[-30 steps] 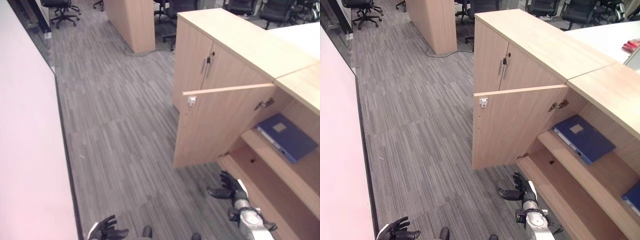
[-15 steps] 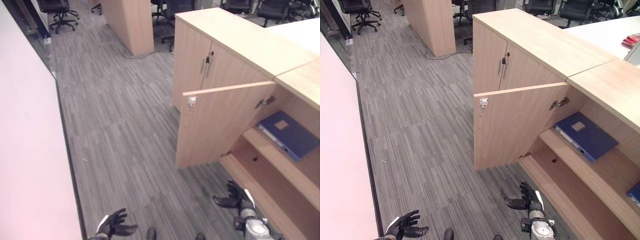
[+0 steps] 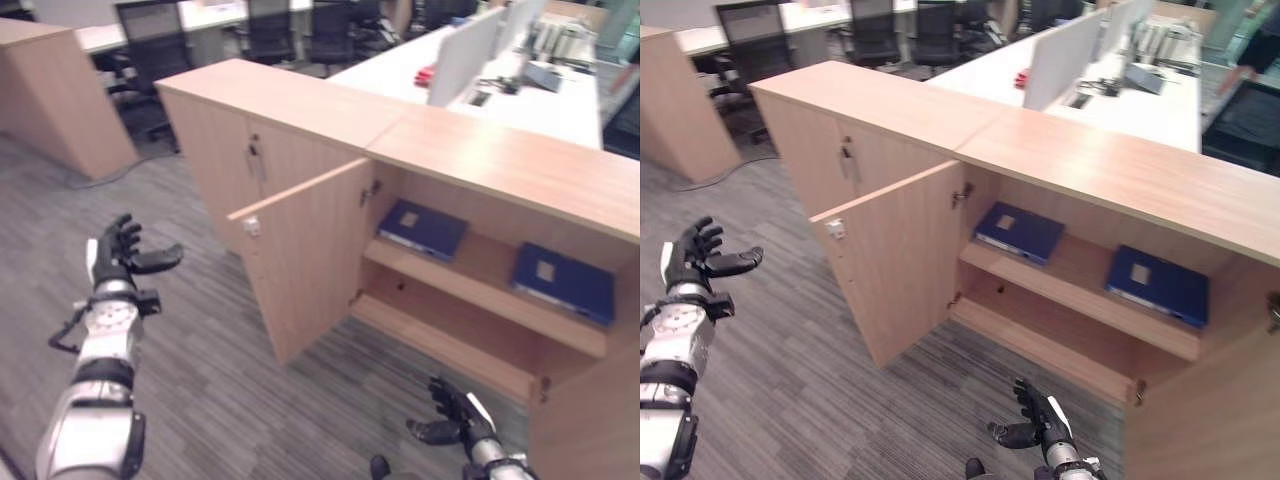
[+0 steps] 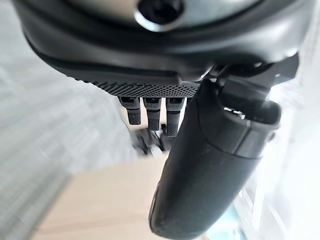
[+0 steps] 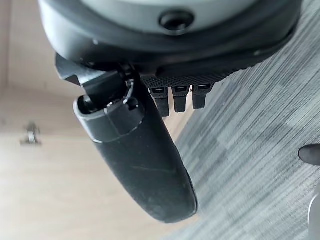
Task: Put the empty folder in the office cabinet
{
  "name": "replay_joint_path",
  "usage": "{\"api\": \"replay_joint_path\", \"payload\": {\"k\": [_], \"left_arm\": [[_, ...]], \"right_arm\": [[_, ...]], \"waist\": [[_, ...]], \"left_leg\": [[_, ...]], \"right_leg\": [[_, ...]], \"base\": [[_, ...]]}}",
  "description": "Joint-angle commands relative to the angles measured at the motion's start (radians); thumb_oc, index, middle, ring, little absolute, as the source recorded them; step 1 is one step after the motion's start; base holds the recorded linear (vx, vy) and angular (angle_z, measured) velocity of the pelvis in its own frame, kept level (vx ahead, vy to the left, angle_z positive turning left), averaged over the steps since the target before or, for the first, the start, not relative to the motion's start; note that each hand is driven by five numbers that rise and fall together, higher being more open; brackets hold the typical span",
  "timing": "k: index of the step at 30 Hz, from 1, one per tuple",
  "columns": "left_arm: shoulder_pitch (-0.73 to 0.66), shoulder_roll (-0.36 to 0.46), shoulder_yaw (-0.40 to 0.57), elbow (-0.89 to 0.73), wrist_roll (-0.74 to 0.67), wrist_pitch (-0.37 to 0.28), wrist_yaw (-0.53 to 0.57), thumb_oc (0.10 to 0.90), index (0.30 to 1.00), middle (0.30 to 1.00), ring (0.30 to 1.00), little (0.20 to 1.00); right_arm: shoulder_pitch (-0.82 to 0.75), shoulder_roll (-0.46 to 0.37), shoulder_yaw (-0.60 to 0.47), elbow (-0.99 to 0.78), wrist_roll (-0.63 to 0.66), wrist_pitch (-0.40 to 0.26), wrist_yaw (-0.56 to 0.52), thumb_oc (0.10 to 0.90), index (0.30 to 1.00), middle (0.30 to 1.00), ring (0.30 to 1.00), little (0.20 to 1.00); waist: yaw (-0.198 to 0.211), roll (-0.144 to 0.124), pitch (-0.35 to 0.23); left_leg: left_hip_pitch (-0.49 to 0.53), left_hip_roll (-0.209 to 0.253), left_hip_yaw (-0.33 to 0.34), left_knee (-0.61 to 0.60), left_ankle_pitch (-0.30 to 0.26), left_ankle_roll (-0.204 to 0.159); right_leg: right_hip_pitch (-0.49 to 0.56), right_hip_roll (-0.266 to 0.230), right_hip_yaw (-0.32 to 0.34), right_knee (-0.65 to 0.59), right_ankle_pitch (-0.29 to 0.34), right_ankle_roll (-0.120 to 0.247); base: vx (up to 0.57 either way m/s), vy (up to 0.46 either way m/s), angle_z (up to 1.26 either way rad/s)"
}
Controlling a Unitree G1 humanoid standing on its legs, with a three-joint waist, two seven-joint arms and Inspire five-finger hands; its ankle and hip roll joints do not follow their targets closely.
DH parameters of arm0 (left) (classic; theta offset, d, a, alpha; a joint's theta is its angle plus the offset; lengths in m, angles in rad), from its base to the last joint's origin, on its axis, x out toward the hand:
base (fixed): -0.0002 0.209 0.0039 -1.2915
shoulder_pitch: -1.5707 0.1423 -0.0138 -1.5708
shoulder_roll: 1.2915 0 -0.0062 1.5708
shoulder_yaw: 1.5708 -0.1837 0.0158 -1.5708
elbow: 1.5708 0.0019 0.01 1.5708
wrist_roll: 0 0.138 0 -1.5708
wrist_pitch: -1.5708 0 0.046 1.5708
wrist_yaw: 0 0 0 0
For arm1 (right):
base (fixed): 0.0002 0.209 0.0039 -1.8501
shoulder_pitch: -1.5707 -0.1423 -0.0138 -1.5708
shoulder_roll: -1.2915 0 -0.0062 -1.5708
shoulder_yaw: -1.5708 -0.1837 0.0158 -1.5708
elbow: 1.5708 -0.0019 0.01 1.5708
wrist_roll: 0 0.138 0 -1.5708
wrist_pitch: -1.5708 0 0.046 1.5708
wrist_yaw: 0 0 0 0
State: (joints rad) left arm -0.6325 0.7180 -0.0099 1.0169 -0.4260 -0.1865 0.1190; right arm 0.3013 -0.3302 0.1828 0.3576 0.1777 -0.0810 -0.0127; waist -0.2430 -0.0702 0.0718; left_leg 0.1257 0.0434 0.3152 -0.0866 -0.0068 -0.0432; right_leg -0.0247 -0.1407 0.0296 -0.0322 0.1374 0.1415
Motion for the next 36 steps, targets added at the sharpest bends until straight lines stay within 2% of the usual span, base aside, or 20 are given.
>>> {"api": "replay_joint_path", "payload": {"k": [1,6,10,12,13,18,20,22,23,24,26,27,28,29,30,31,32,33,34,36], "left_arm": [[-0.062,0.036,-0.027,-0.026,-0.013,-0.090,0.001,0.800,0.900,0.900,0.900,0.900],[-0.162,0.056,-0.057,0.019,-0.023,-0.093,0.002,0.800,0.900,0.900,0.900,0.900],[-0.206,0.024,-0.062,0.027,-0.060,-0.104,0.007,0.800,0.900,0.900,0.900,0.900],[-0.203,-0.016,-0.059,0.023,-0.082,-0.112,0.004,0.800,0.900,0.900,0.900,0.900],[-0.192,-0.075,-0.068,0.006,-0.099,-0.121,0.001,0.800,0.900,0.900,0.900,0.900],[-0.173,-0.162,-0.109,-0.046,-0.088,-0.130,-0.019,0.800,0.900,0.900,0.900,0.900],[-0.141,-0.215,-0.136,-0.117,-0.068,-0.133,-0.019,0.800,0.900,0.900,0.900,0.900],[-0.098,-0.272,-0.189,-0.237,-0.017,-0.146,-0.003,0.800,0.900,0.900,0.900,0.900],[-0.028,-0.317,-0.226,-0.369,0.042,-0.152,0.028,0.800,0.900,0.900,0.900,0.900],[0.032,-0.343,-0.247,-0.473,0.040,-0.150,0.010,0.800,0.900,0.900,0.900,0.900],[0.129,-0.400,-0.280,-0.587,0.027,-0.132,-0.042,0.800,0.900,0.900,0.900,0.900],[0.138,-0.400,-0.283,-0.595,0.027,-0.127,-0.043,0.800,0.900,0.900,0.900,0.900],[0.149,-0.435,-0.334,-0.617,0.054,-0.122,-0.065,0.800,0.900,0.900,0.900,0.900],[0.166,-0.465,-0.361,-0.633,0.068,-0.120,-0.079,0.800,0.900,0.900,0.900,0.900],[0.177,-0.493,-0.381,-0.633,0.055,-0.117,-0.087,0.800,0.900,0.900,0.900,0.900],[0.155,-0.540,-0.405,-0.595,0.027,-0.109,-0.083,0.800,0.900,0.900,0.900,0.900],[0.133,-0.577,-0.416,-0.552,0.000,-0.103,-0.062,0.800,0.900,0.900,0.900,0.900],[0.107,-0.598,-0.435,-0.529,-0.006,-0.102,-0.046,0.800,0.900,0.900,0.900,0.900],[0.068,-0.633,-0.450,-0.474,-0.020,-0.099,-0.017,0.800,0.900,0.900,0.900,0.900],[0.061,-0.646,-0.450,-0.432,-0.039,-0.100,0.010,0.800,0.900,0.900,0.900,0.900]], "right_arm": [[-0.097,-0.056,-0.050,-0.031,-0.003,-0.071,0.014,0.800,0.900,0.900,0.900,0.900],[-0.087,-0.069,-0.067,-0.038,-0.001,-0.077,0.013,0.800,0.900,0.900,0.900,0.900],[-0.063,-0.071,-0.087,-0.037,-0.001,-0.080,-0.001,0.800,0.900,0.900,0.900,0.900],[-0.054,-0.066,-0.089,-0.031,-0.006,-0.079,-0.005,0.800,0.900,0.900,0.900,0.900],[-0.050,-0.062,-0.092,-0.027,-0.011,-0.078,-0.010,0.800,0.900,0.900,0.900,0.900],[-0.046,-0.064,-0.101,-0.041,-0.020,-0.080,-0.012,0.800,0.900,0.900,0.900,0.900],[-0.060,-0.060,-0.102,-0.040,-0.022,-0.077,-0.018,0.800,0.900,0.900,0.900,0.900],[-0.088,-0.050,-0.095,-0.021,-0.024,-0.076,-0.035,0.800,0.900,0.900,0.900,0.900],[-0.112,-0.039,-0.091,-0.007,-0.040,-0.080,-0.055,0.800,0.900,0.900,0.900,0.900],[-0.138,-0.024,-0.084,0.011,-0.051,-0.072,-0.077,0.800,0.900,0.900,0.900,0.900],[-0.169,0.007,-0.068,0.036,-0.062,-0.056,-0.082,0.800,0.900,0.900,0.900,0.900],[-0.165,0.008,-0.069,0.038,-0.063,-0.056,-0.083,0.800,0.900,0.900,0.900,0.900],[-0.166,0.017,-0.058,0.036,-0.064,-0.053,-0.078,0.800,0.900,0.900,0.900,0.900],[-0.166,0.011,-0.053,0.030,-0.054,-0.053,-0.077,0.800,0.900,0.900,0.900,0.900],[-0.184,0.003,-0.039,0.036,-0.046,-0.057,-0.075,0.800,0.900,0.900,0.900,0.900],[-0.204,-0.019,-0.021,0.028,-0.035,-0.060,-0.073,0.800,0.900,0.900,0.900,0.900],[-0.206,-0.038,-0.013,0.023,-0.020,-0.062,-0.079,0.800,0.900,0.900,0.900,0.900],[-0.208,-0.049,-0.014,0.022,-0.010,-0.062,-0.093,0.800,0.900,0.900,0.900,0.900],[-0.214,-0.065,-0.012,0.023,0.021,-0.061,-0.105,0.800,0.900,0.900,0.900,0.900],[-0.239,-0.075,0.008,0.035,0.051,-0.055,-0.121,0.800,0.900,0.900,0.900,0.900]], "waist": [[0.043,0.060,-0.004],[-0.005,0.052,-0.010],[-0.040,0.040,-0.012],[-0.053,0.033,-0.015],[-0.063,0.032,-0.013],[-0.077,0.022,-0.015],[-0.075,0.022,-0.007],[-0.049,0.023,0.014],[-0.008,0.026,0.034],[0.038,0.039,0.049],[0.097,0.044,0.049],[0.096,0.045,0.048],[0.089,0.045,0.048],[0.080,0.045,0.041],[0.078,0.057,0.034],[0.061,0.065,0.030],[0.048,0.071,0.040],[0.046,0.075,0.060],[0.032,0.064,0.084],[0.037,0.057,0.067]], "left_leg": [[0.048,-0.019,-0.055,0.007,-0.095,0.023],[0.041,-0.015,-0.011,0.003,-0.095,0.020],[0.040,-0.009,0.021,0.002,-0.094,0.016],[0.047,-0.009,0.030,0.001,-0.098,0.016],[0.062,-0.010,0.034,0.002,-0.111,0.018],[0.070,-0.015,0.033,0.000,-0.107,0.019],[0.072,-0.014,0.030,0.000,-0.106,0.022],[0.052,-0.007,0.042,0.005,-0.094,0.024],[0.045,-0.001,0.054,0.013,-0.089,0.027],[0.039,0.018,0.089,0.031,-0.090,0.024],[0.037,0.029,0.142,0.066,-0.120,0.021],[0.041,0.031,0.135,0.069,-0.128,0.021],[0.039,0.036,0.132,0.091,-0.130,0.018],[0.030,0.038,0.148,0.105,-0.113,0.014],[0.038,0.049,0.161,0.117,-0.110,0.000],[0.022,0.099,0.177,0.202,-0.100,-0.035],[-0.006,0.160,0.169,0.323,-0.051,-0.068],[-0.073,0.227,0.138,0.452,0.047,-0.117],[-0.109,0.261,0.071,0.534,0.118,-0.134],[-0.112,0.180,-0.057,0.467,0.062,-0.093]], "right_leg": [[-0.017,0.011,0.027,0.081,-0.073,0.098],[-0.046,0.014,0.071,0.062,-0.028,0.118],[-0.063,0.020,0.099,0.056,0.001,0.120],[-0.063,0.019,0.102,0.055,0.003,0.120],[-0.053,0.019,0.100,0.056,-0.005,0.120],[-0.057,0.015,0.099,0.066,-0.007,0.120],[-0.061,0.012,0.086,0.074,-0.010,0.120],[-0.068,0.010,0.039,0.091,-0.014,0.120],[-0.074,-0.017,-0.062,0.125,-0.034,0.110],[-0.074,-0.077,-0.259,0.170,-0.066,0.088],[-0.042,-0.149,-0.495,0.217,-0.095,0.063],[-0.034,-0.148,-0.498,0.217,-0.102,0.067],[-0.047,-0.138,-0.452,0.222,-0.108,0.066],[-0.032,-0.124,-0.428,0.163,-0.087,0.049],[-0.003,-0.099,-0.418,0.117,-0.091,0.042],[0.026,-0.061,-0.395,0.074,-0.122,0.022],[0.054,-0.027,-0.363,0.061,-0.154,-0.012],[0.079,0.000,-0.352,0.049,-0.167,-0.039],[0.093,0.017,-0.316,0.043,-0.177,-0.069],[0.073,0.012,-0.218,0.051,-0.176,-0.054]], "base": [[0.00,0.031,-0.52],[-0.02,0.015,-0.35],[0.00,-0.005,-0.33],[0.01,-0.011,-0.28],[0.01,-0.004,-0.12],[0.00,-0.006,0.04],[-0.06,-0.067,0.07],[-0.15,-0.108,-0.06],[-0.18,-0.135,-0.23],[-0.20,-0.145,-0.34],[-0.06,-0.142,-0.69],[0.06,-0.207,-0.83],[0.02,-0.267,-0.62],[0.04,-0.385,-0.14],[0.03,-0.443,-0.18],[0.08,-0.446,-0.72],[0.03,-0.442,-1.32],[0.00,-0.320,-1.31],[0.04,-0.175,-0.90],[0.17,0.005,-1.01]]}}
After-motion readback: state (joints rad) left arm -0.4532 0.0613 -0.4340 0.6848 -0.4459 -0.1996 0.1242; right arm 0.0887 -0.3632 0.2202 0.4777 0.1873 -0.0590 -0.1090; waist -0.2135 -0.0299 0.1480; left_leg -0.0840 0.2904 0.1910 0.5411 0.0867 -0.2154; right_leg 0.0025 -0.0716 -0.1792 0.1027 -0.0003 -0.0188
